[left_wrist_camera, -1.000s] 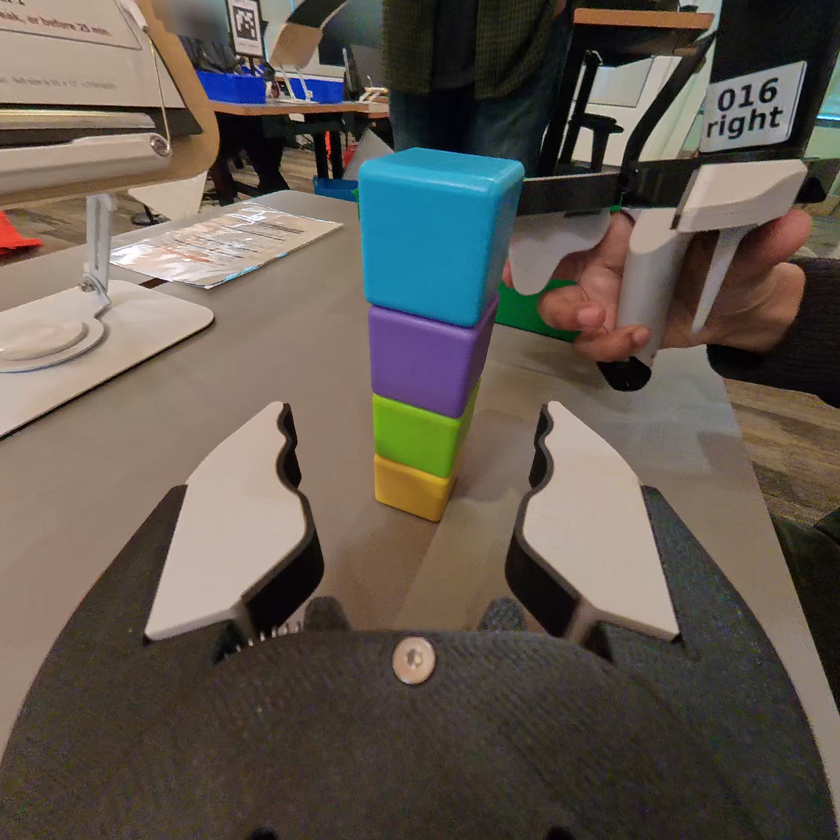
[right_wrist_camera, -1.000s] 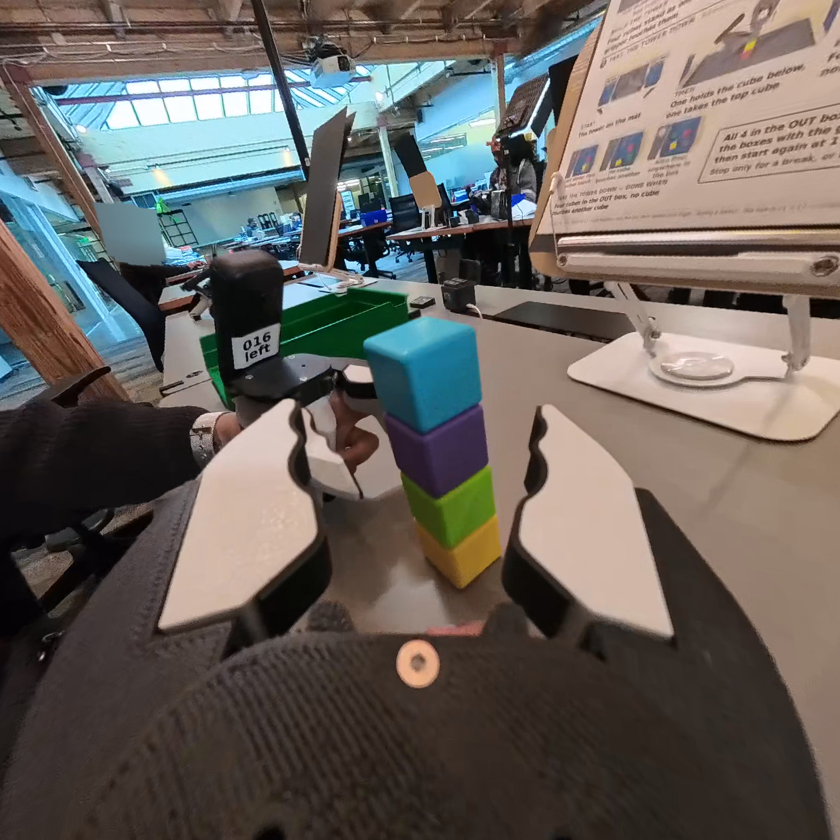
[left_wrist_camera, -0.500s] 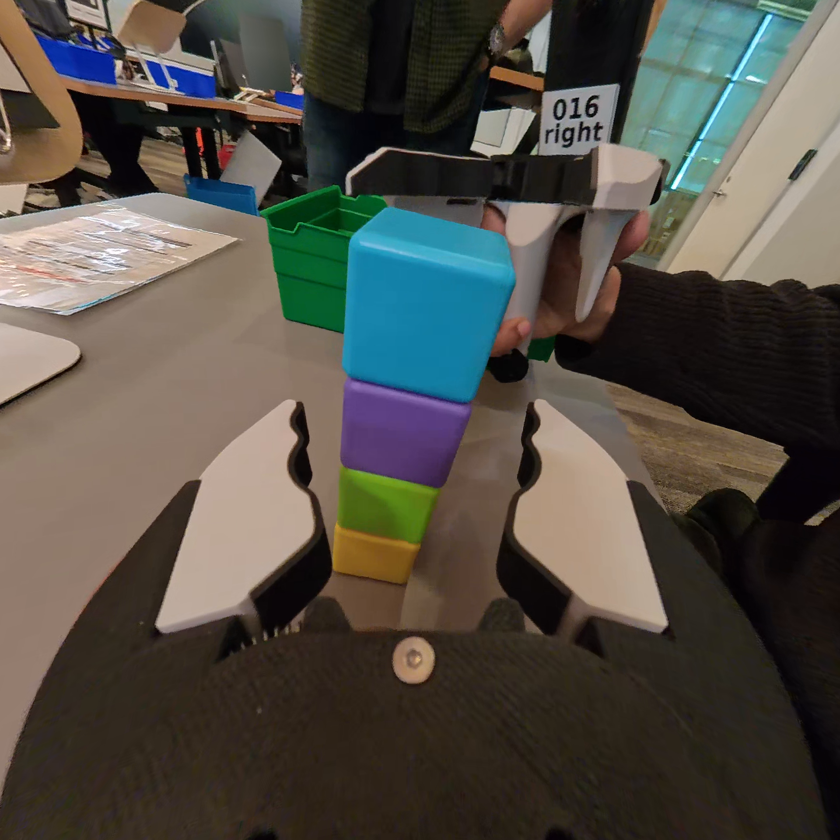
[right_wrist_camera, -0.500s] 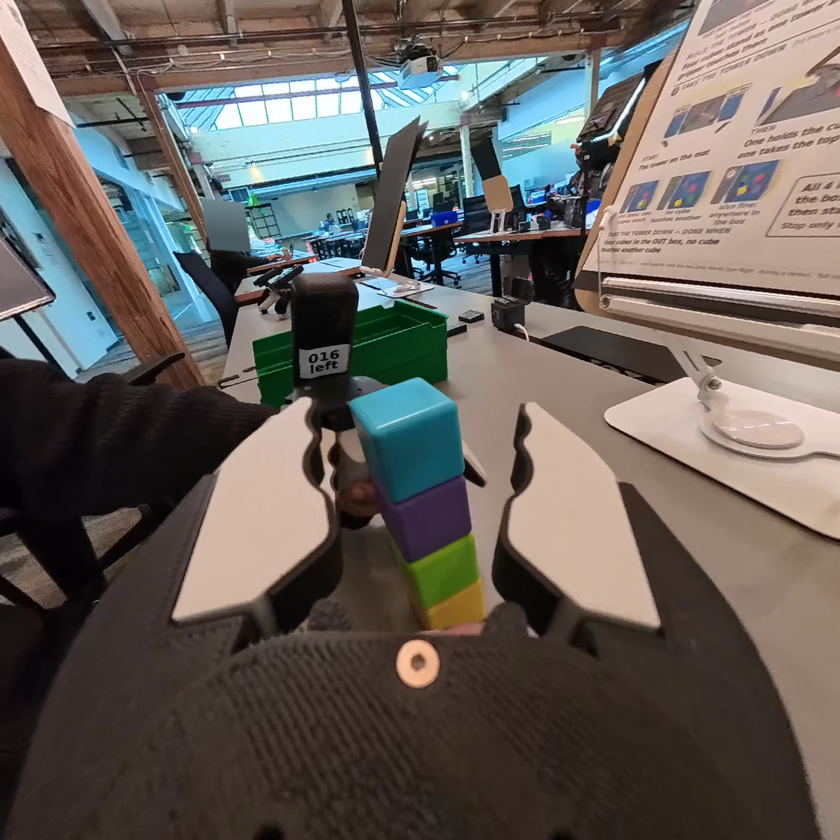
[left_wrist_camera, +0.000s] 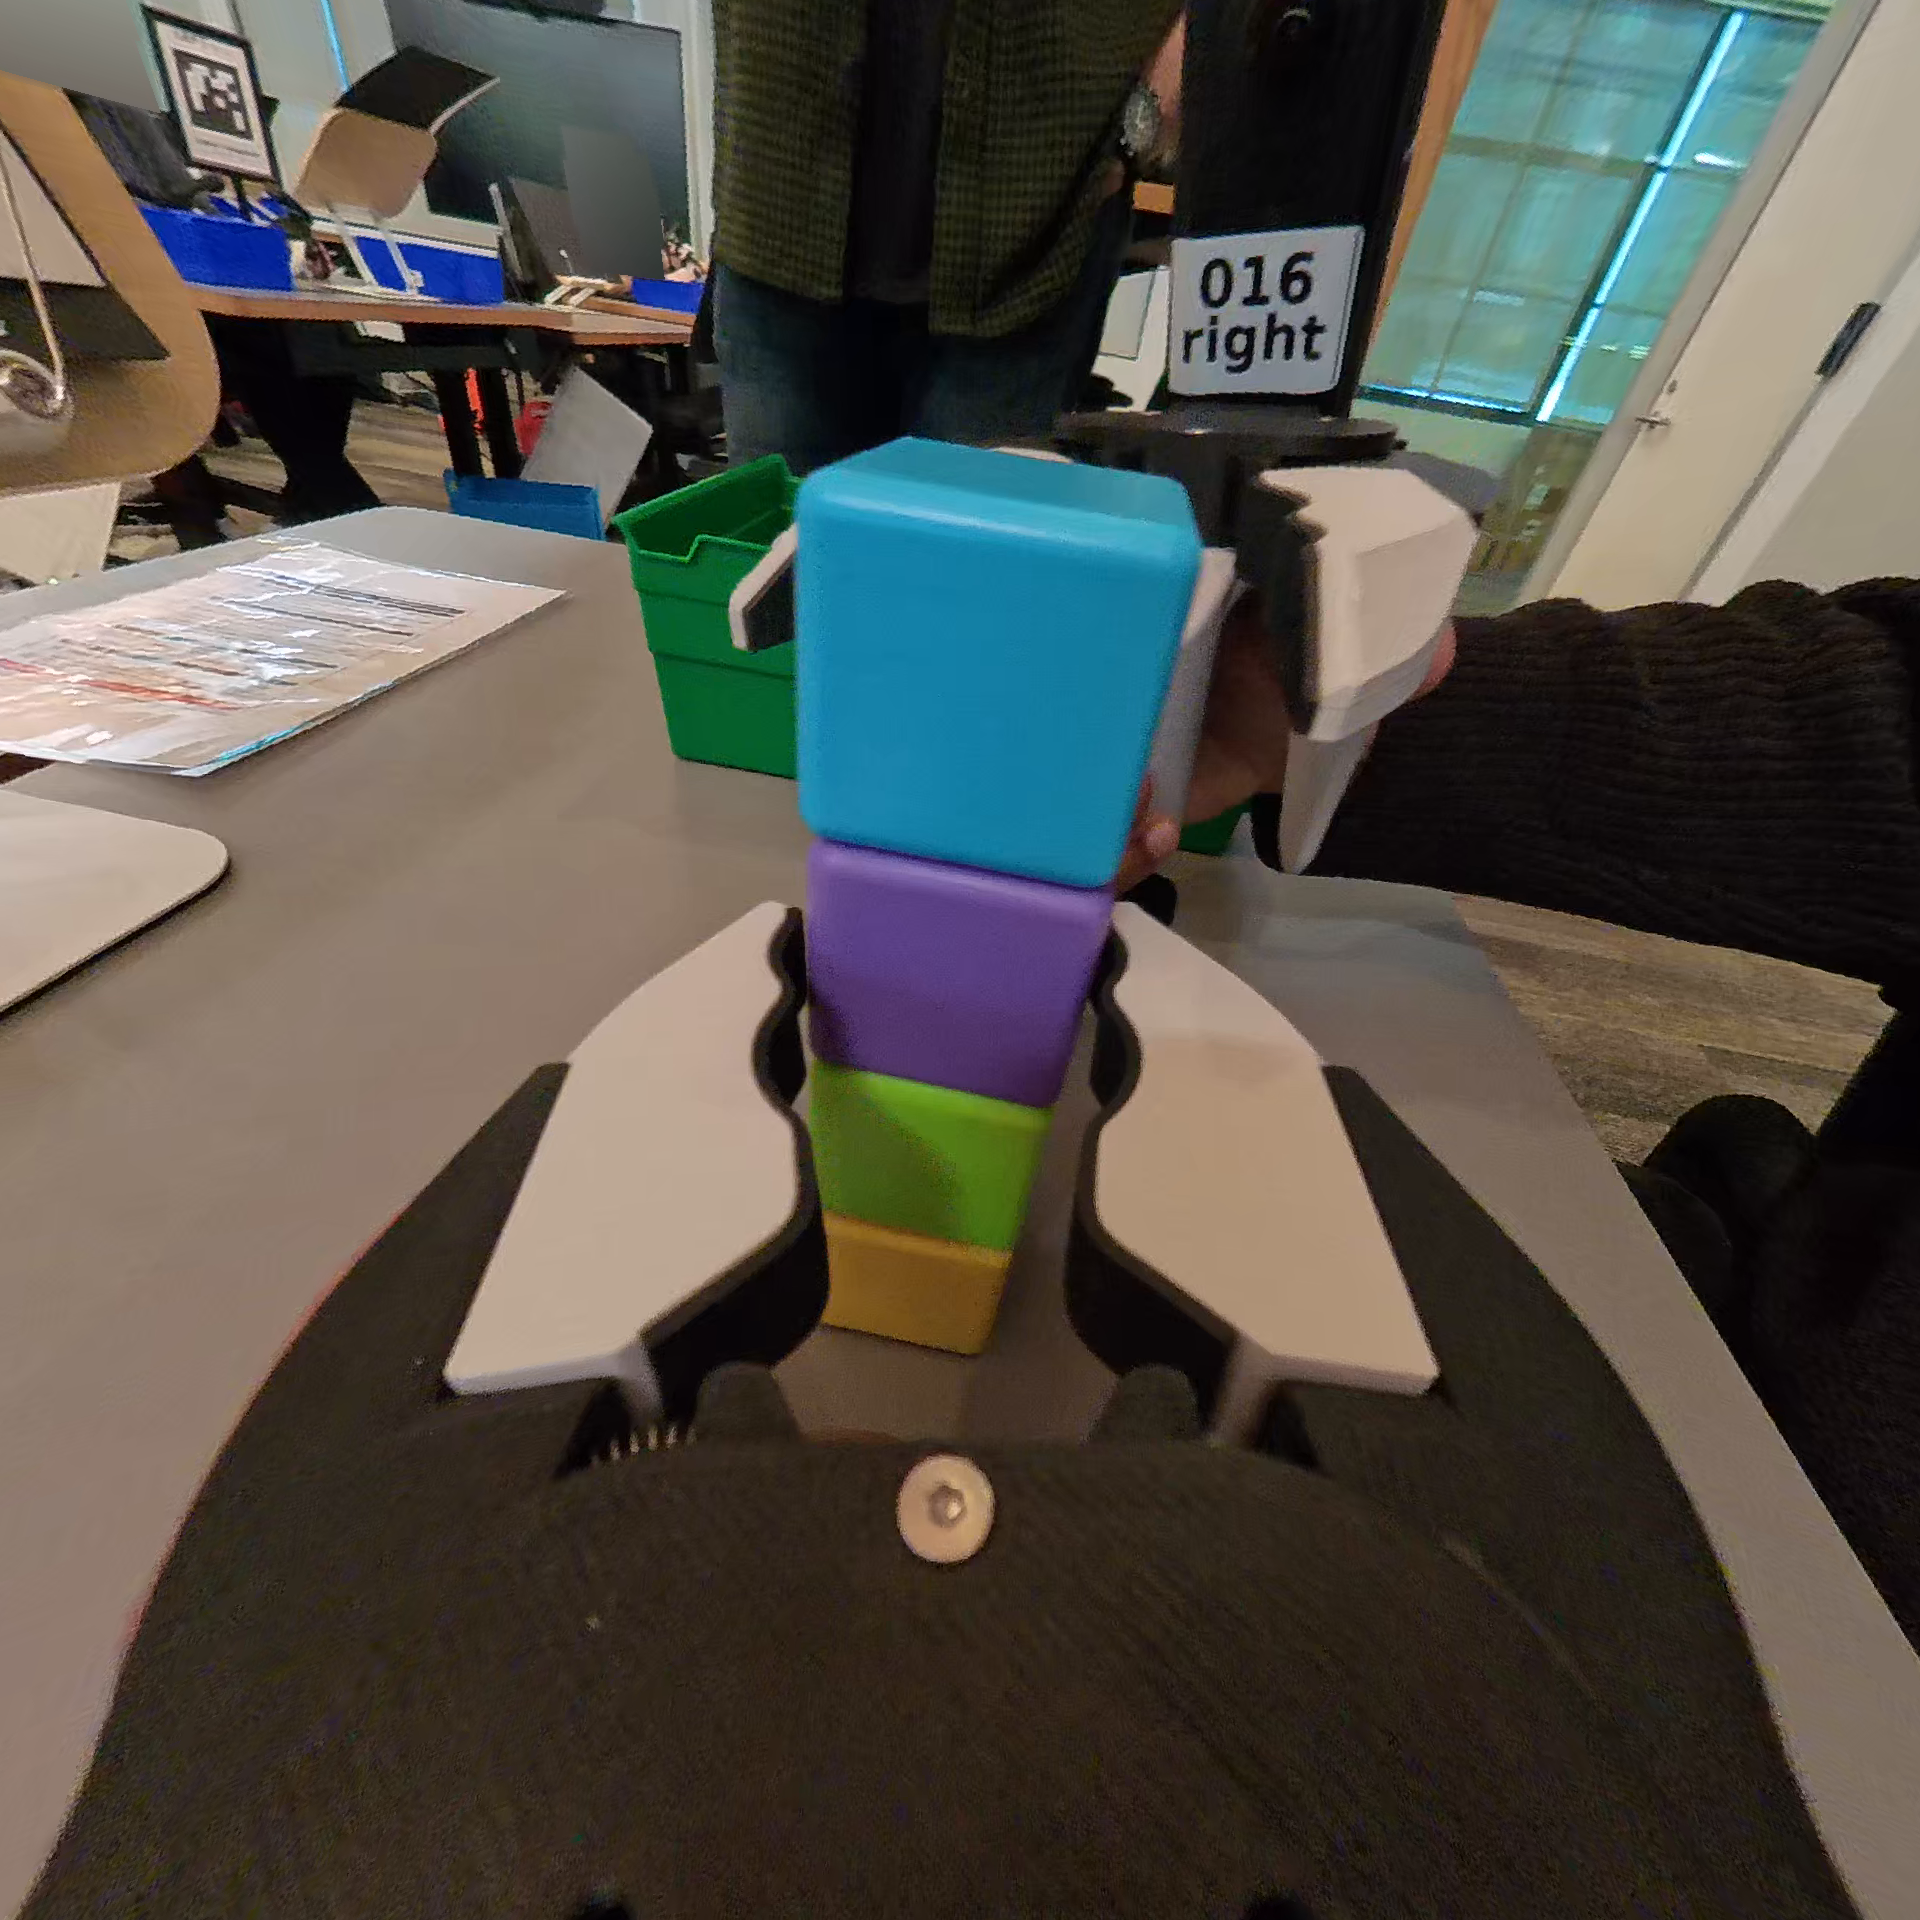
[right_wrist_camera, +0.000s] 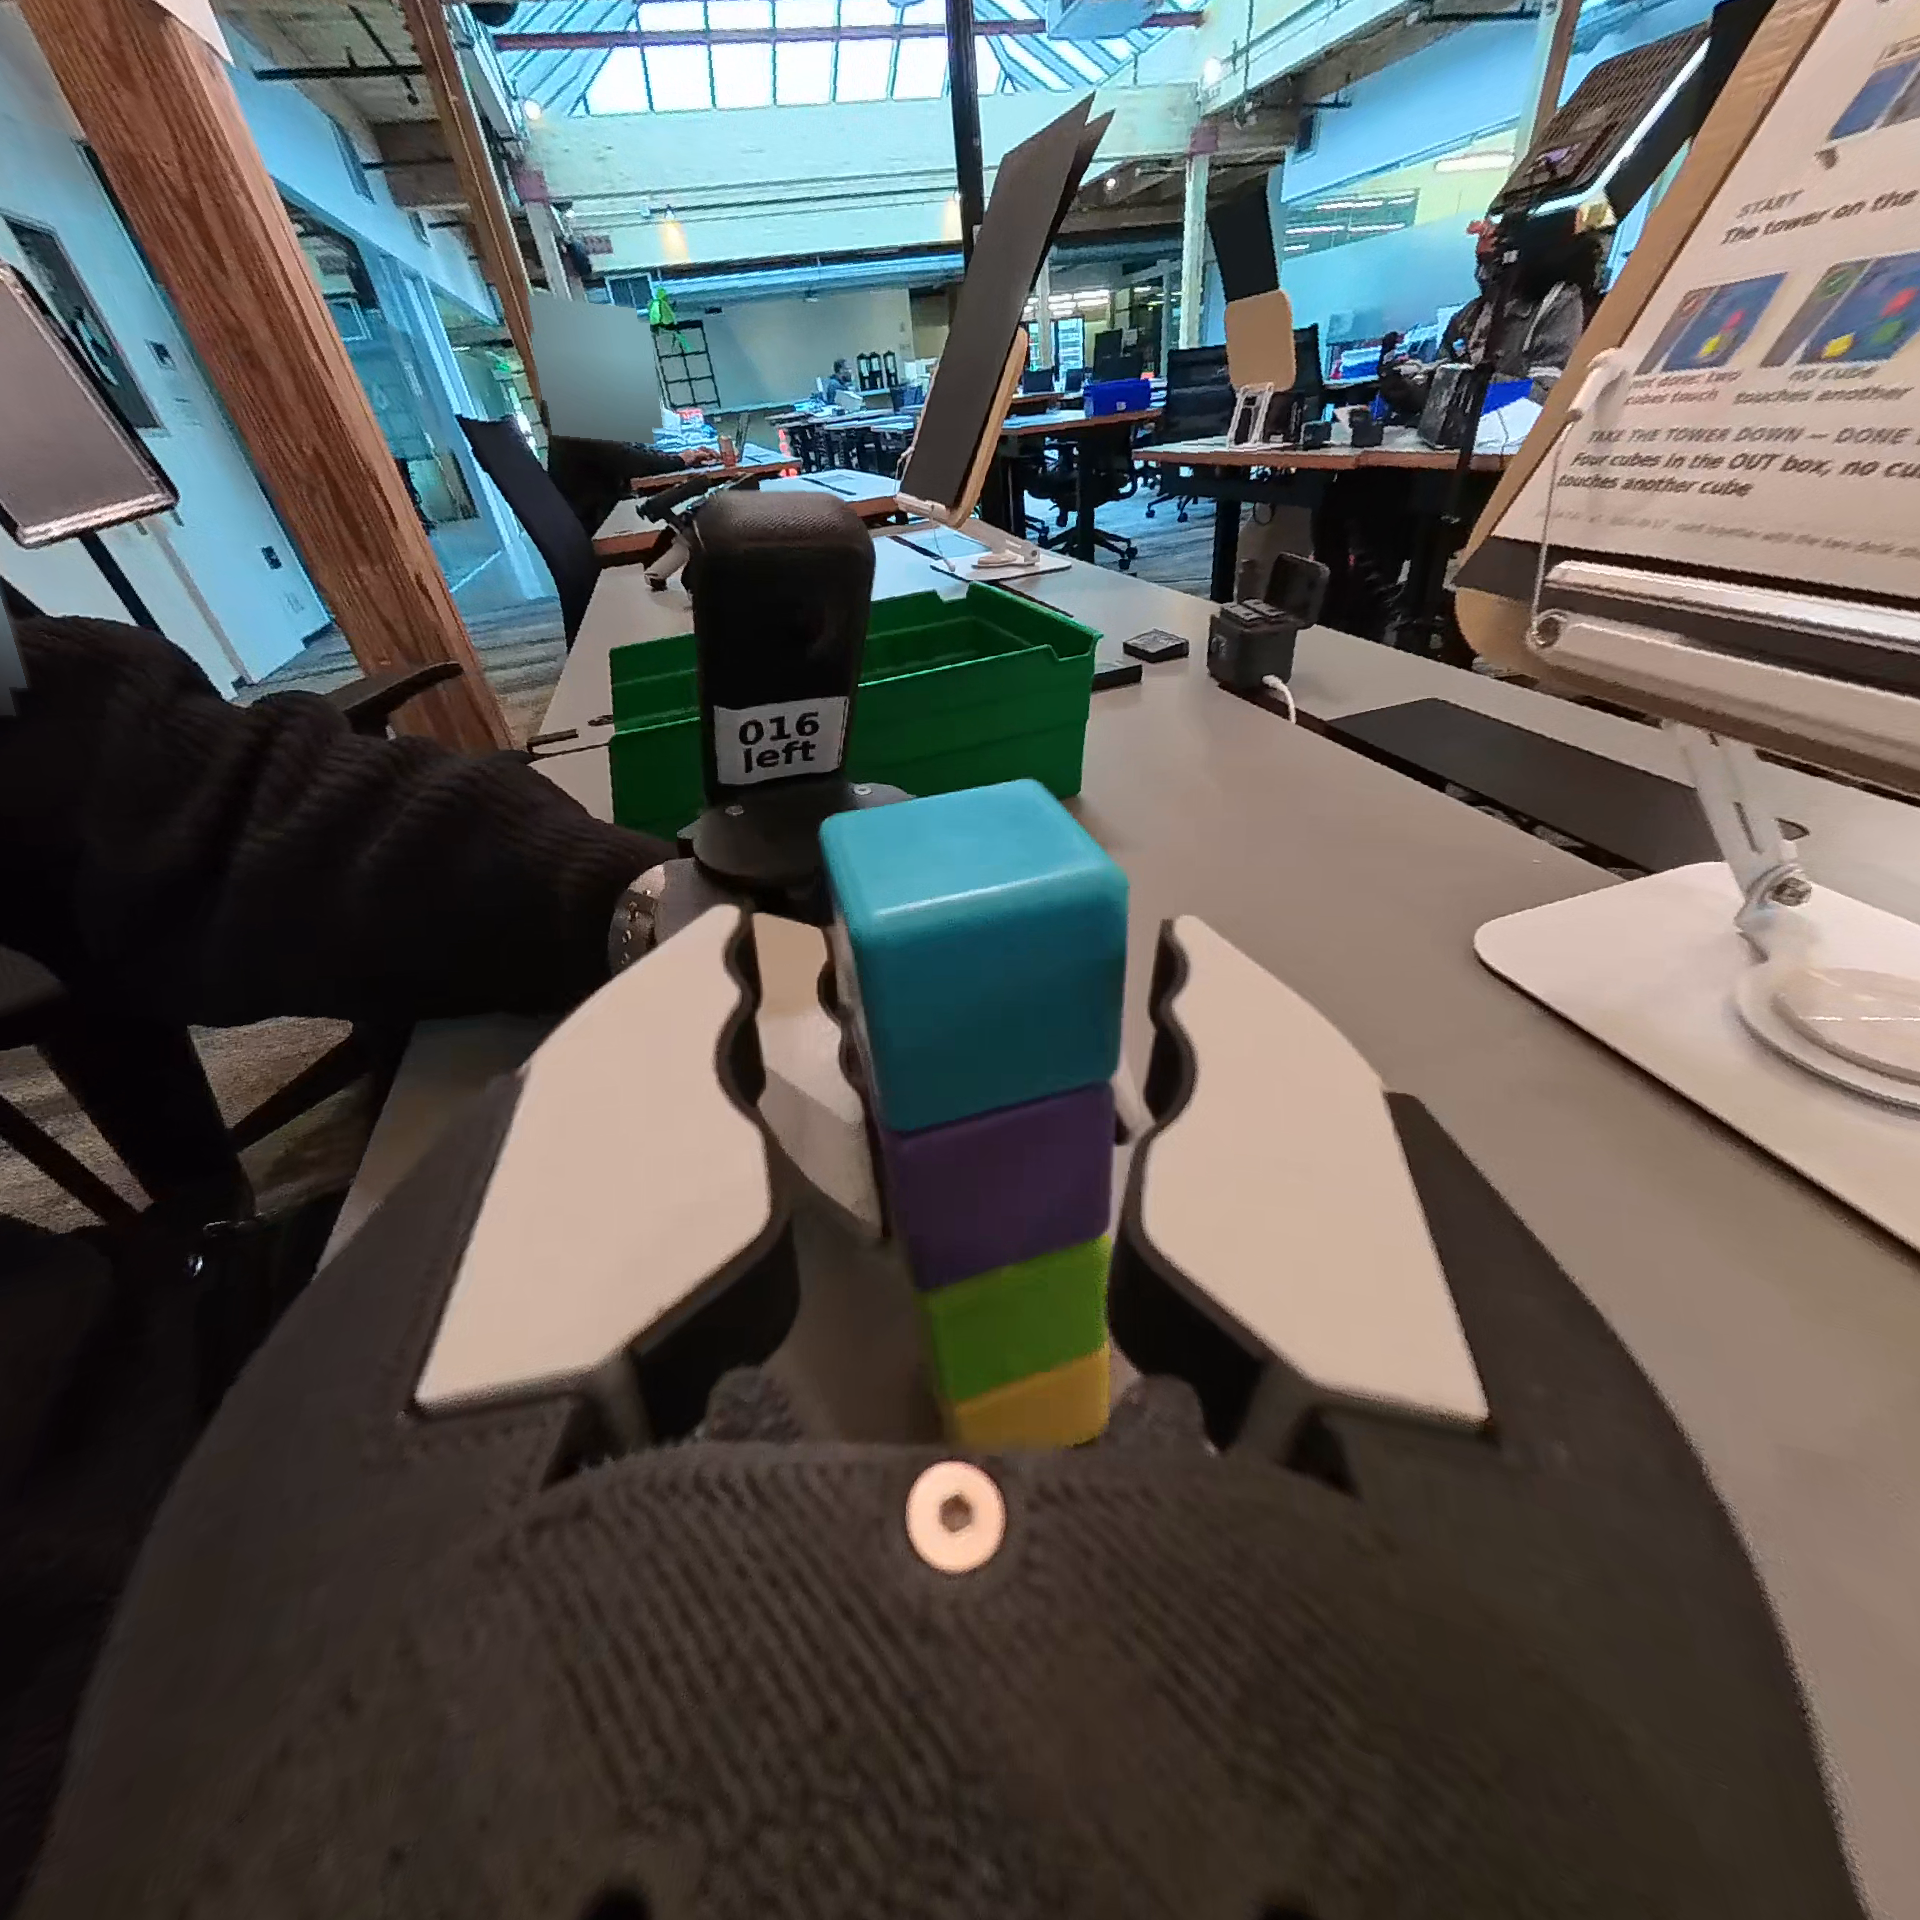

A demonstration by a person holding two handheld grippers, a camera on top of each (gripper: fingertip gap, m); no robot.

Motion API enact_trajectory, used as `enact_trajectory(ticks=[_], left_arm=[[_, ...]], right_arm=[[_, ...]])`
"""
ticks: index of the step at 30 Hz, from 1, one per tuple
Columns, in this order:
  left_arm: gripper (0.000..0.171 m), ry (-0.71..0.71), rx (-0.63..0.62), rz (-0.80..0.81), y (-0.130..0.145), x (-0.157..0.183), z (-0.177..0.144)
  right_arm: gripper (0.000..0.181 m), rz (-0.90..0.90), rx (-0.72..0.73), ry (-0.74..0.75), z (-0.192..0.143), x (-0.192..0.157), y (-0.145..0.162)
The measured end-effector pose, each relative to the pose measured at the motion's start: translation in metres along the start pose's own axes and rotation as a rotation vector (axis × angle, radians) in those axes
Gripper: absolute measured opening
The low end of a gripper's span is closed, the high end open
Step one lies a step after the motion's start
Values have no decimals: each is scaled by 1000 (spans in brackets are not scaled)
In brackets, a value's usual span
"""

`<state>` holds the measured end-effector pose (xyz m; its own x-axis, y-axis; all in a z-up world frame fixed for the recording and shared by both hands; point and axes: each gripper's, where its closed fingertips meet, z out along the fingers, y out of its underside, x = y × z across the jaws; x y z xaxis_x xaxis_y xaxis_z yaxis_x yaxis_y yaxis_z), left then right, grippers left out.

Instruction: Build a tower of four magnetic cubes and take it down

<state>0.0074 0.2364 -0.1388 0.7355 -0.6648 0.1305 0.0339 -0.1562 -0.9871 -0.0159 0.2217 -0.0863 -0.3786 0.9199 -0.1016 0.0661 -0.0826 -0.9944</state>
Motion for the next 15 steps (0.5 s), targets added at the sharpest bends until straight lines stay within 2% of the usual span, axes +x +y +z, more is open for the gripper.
enact_trajectory(ticks=[5, 15], left_arm=[[50, 3, -4, 11, 1, 0, 0], [50, 6, -35, 23, 1, 0, 1]], right_arm=[[54, -24, 15, -7, 0, 4, 1], [52, -12, 57, -31, -2, 7, 0]])
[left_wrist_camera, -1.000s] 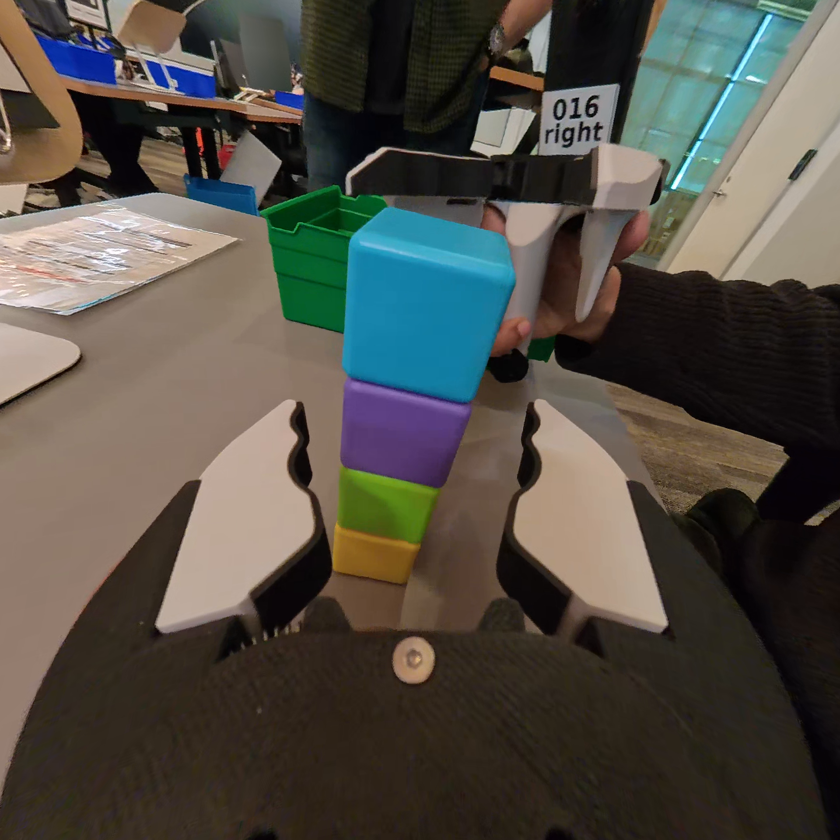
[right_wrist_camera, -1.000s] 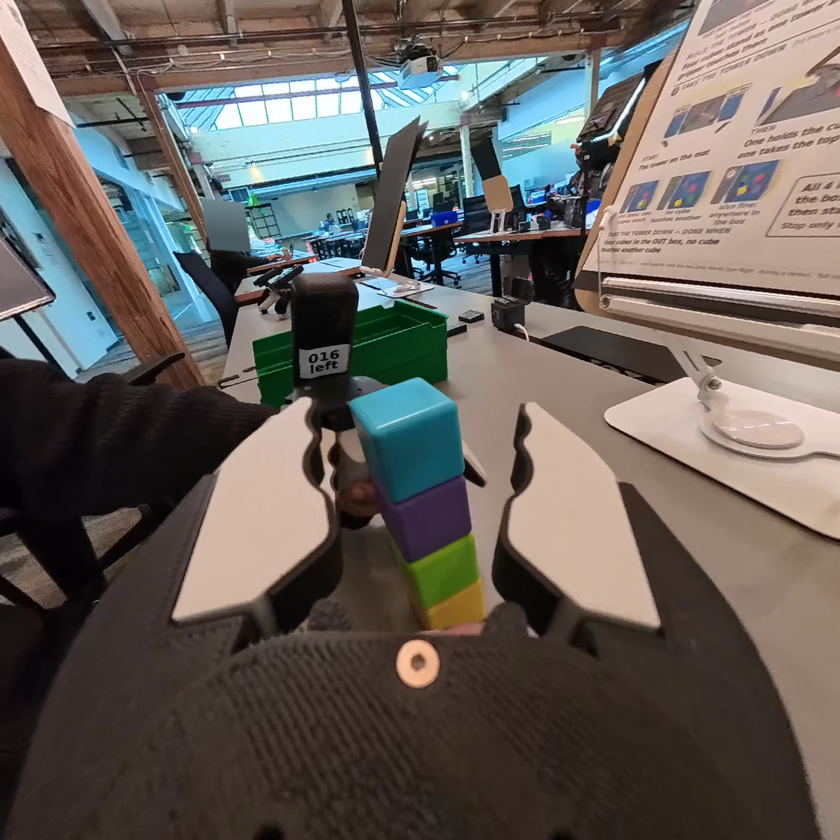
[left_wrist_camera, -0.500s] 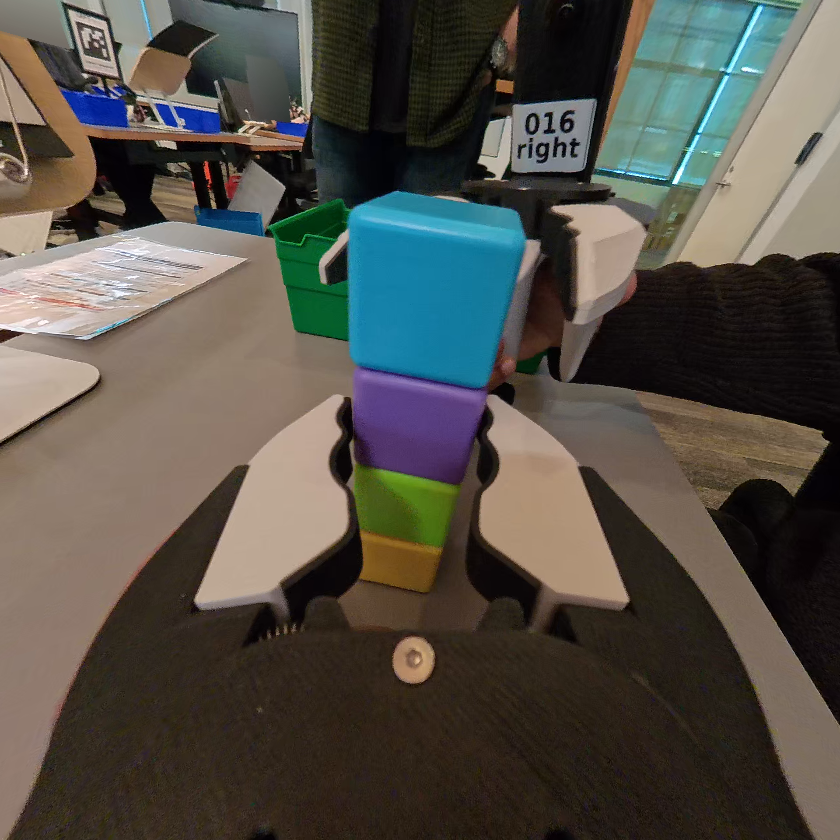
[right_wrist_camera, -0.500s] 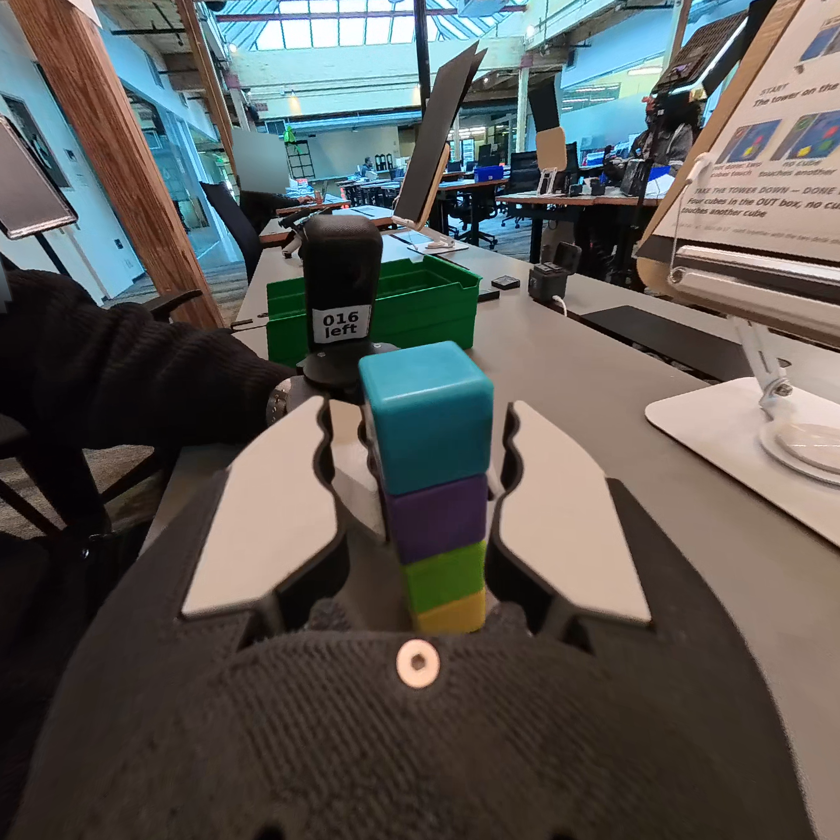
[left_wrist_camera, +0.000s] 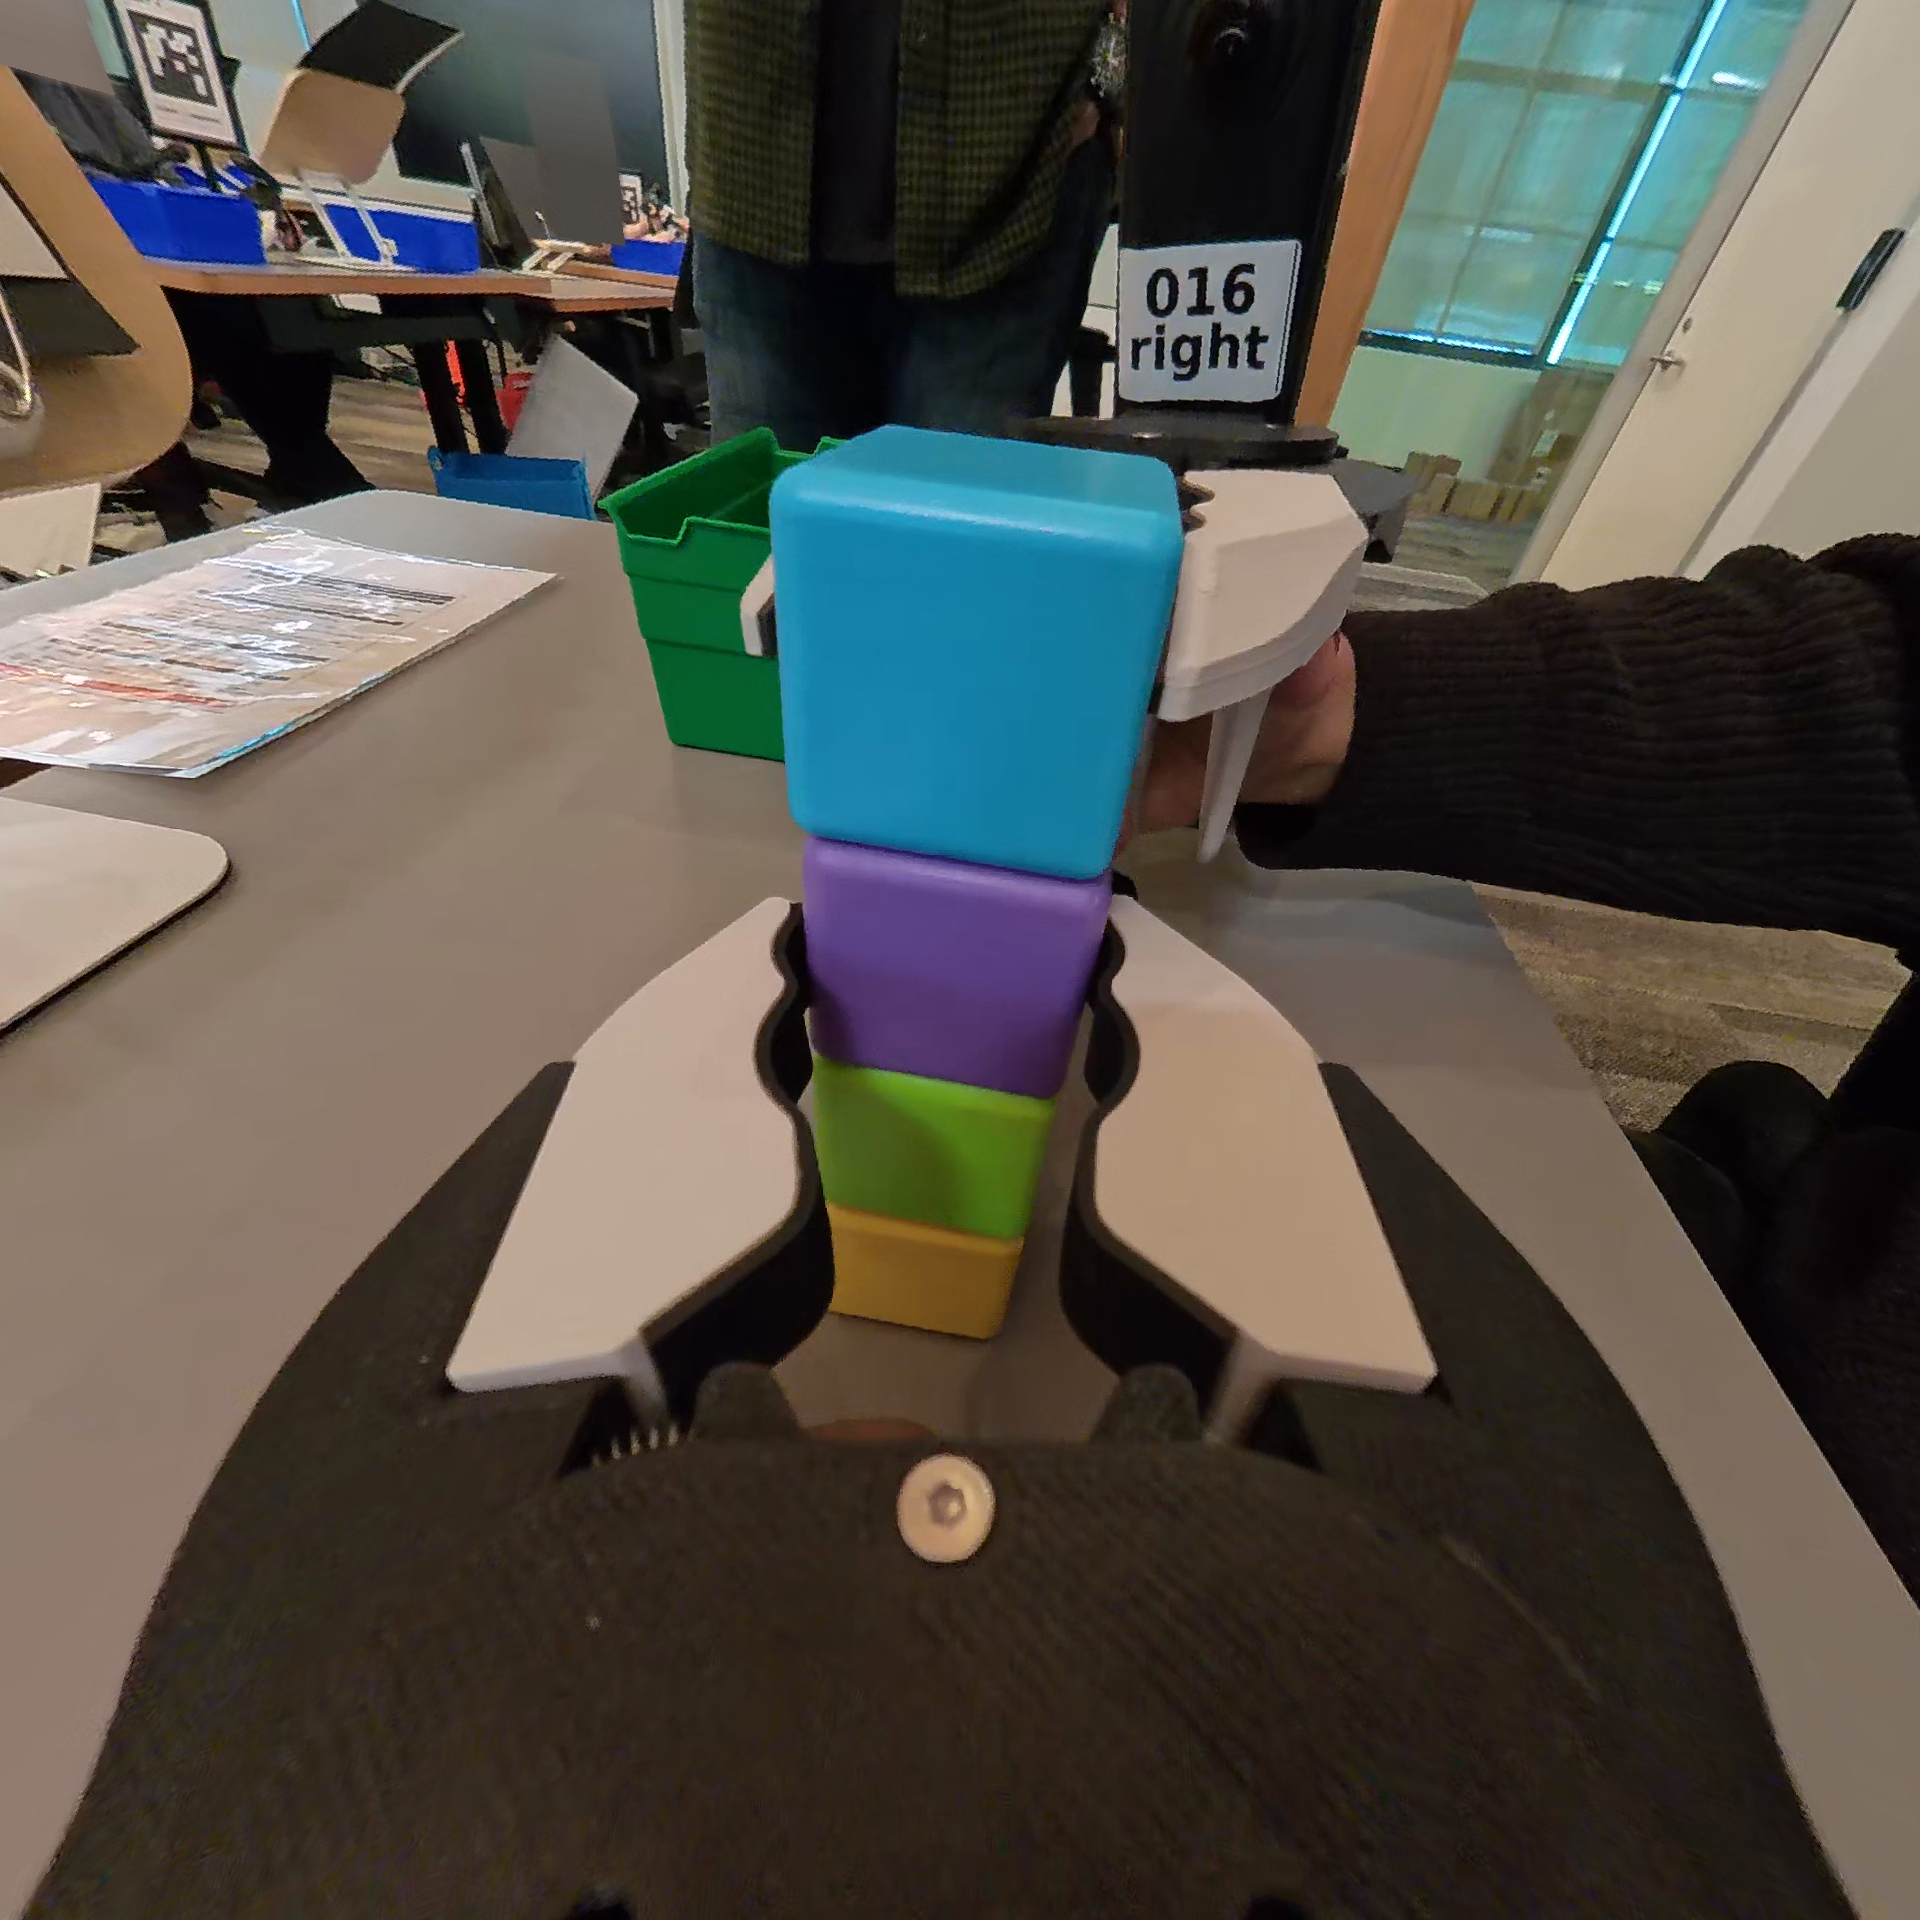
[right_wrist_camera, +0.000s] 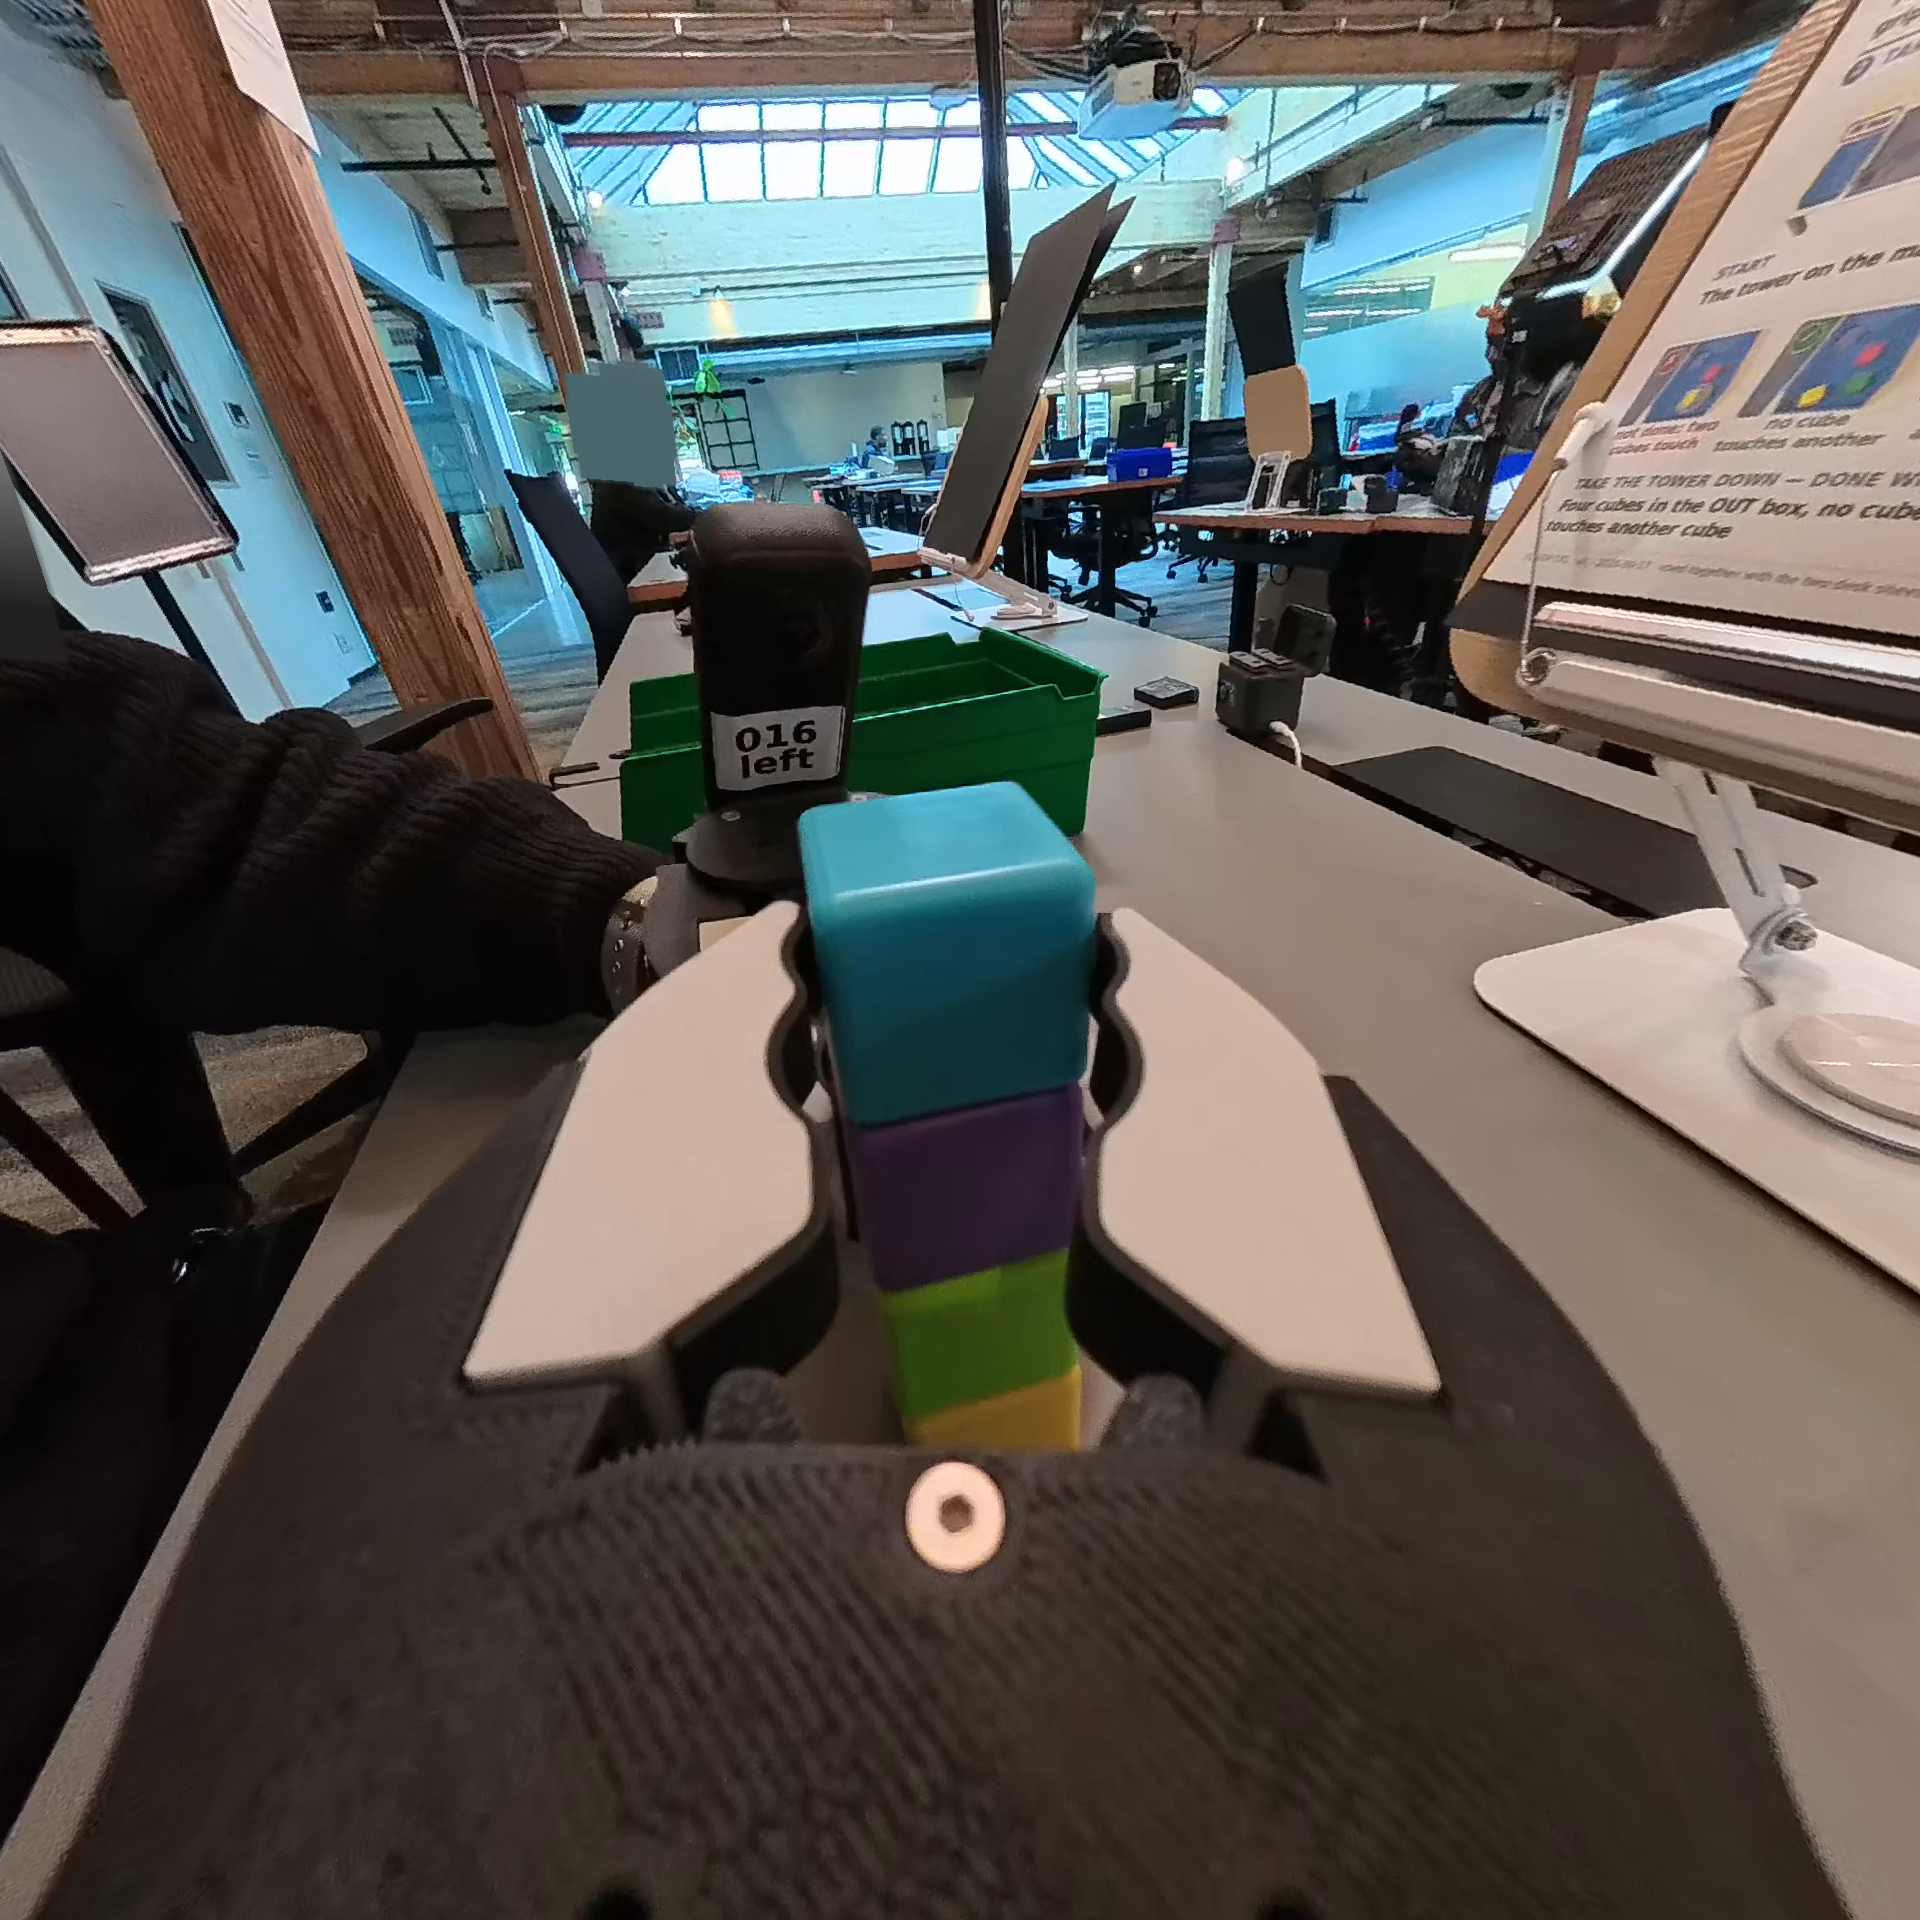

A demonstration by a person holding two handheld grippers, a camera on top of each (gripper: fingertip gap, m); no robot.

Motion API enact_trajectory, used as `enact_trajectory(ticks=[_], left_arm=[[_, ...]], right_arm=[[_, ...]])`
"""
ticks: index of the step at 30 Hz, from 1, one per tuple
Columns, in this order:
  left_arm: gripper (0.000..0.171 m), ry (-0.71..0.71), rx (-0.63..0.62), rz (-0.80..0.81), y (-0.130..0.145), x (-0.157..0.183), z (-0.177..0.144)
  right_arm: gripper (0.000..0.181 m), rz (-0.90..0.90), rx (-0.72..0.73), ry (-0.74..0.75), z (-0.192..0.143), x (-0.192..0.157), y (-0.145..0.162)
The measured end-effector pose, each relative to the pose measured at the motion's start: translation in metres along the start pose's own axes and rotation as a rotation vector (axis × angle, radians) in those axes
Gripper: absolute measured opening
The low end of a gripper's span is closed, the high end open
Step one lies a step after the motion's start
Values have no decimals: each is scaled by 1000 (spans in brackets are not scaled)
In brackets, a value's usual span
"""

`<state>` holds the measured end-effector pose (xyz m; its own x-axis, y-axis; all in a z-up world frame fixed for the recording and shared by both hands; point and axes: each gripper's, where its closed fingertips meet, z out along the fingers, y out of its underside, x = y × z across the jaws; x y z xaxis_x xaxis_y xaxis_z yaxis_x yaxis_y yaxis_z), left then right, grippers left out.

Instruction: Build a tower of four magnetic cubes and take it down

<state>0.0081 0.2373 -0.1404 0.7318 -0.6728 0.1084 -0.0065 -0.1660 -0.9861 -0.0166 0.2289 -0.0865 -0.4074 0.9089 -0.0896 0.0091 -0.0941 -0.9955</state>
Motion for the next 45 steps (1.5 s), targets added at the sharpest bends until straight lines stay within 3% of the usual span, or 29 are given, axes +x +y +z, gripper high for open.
enact_trajectory(ticks=[11, 14, 19, 24, 28, 31, 37, 45], left_arm=[[50, -14, -14, 11, 1, -1, -1], [50, -23, -12, 26, 1, 0, -1], [50, -19, -12, 20, 1, -1, 0], [50, -33, 5, 17, 1, -1, -2], [50, -45, 15, 17, 0, -1, -2], [50, -48, 17, 12, 0, -1, -2], [50, -47, 18, 6, 0, -1, -2], [53, -62, 20, 4, -1, -2, -3]], right_arm=[[51, 52, 45, -5, 1, 1, -5], [50, 105, 132, -29, -8, -1, -32], [50, 3, 131, 10, -23, -7, -66], [51, -75, 106, 128, -51, 5, -93], [51, -85, 62, 329, -90, 40, -103], [51, -75, -23, 507, -127, 69, -103], [51, -52, -363, 836, -206, 126, -70], [52, 136, -848, 916, -265, 172, 25]])
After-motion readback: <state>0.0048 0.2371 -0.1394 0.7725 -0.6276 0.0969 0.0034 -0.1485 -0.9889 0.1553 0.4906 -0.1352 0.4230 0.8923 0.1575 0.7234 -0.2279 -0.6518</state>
